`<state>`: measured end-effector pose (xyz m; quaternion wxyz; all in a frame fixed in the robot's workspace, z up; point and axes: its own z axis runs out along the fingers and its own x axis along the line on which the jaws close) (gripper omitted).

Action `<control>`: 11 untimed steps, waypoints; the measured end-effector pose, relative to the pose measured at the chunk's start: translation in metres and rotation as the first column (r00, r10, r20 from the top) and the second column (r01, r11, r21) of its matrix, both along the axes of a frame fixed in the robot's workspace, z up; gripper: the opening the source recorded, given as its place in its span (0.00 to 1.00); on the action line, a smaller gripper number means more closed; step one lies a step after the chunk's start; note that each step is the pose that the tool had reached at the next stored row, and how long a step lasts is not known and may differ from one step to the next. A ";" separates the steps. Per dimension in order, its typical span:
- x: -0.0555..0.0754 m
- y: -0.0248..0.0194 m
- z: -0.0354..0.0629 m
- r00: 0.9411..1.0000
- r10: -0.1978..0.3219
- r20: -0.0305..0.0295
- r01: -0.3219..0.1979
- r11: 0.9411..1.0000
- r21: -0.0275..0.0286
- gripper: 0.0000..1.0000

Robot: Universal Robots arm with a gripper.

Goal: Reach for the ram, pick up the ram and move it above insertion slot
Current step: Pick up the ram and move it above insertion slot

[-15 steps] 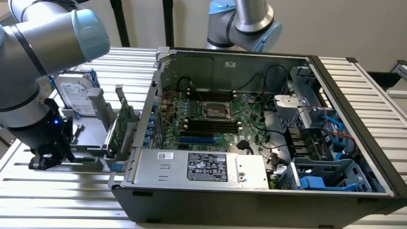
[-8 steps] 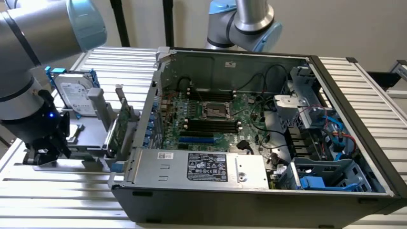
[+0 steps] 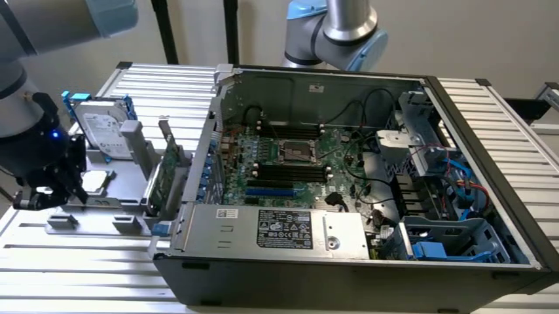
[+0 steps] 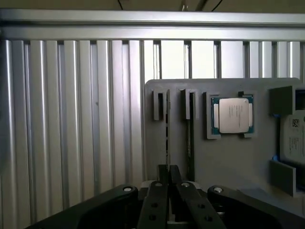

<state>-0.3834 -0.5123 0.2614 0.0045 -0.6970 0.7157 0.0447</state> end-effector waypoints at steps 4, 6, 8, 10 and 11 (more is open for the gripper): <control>0.008 0.0000 0.0183 1.000 0.009 0.000 -0.009 1.000 0.005 0.13; 0.012 0.0000 0.0274 1.000 0.015 0.000 -0.015 1.000 0.010 0.13; 0.017 0.0000 0.0364 1.000 0.021 0.000 -0.021 1.000 0.014 0.13; 0.021 0.0000 0.0455 1.000 0.028 0.000 -0.028 0.999 0.019 0.13; 0.024 -0.0001 0.0502 1.000 0.031 0.000 -0.031 0.999 0.021 0.13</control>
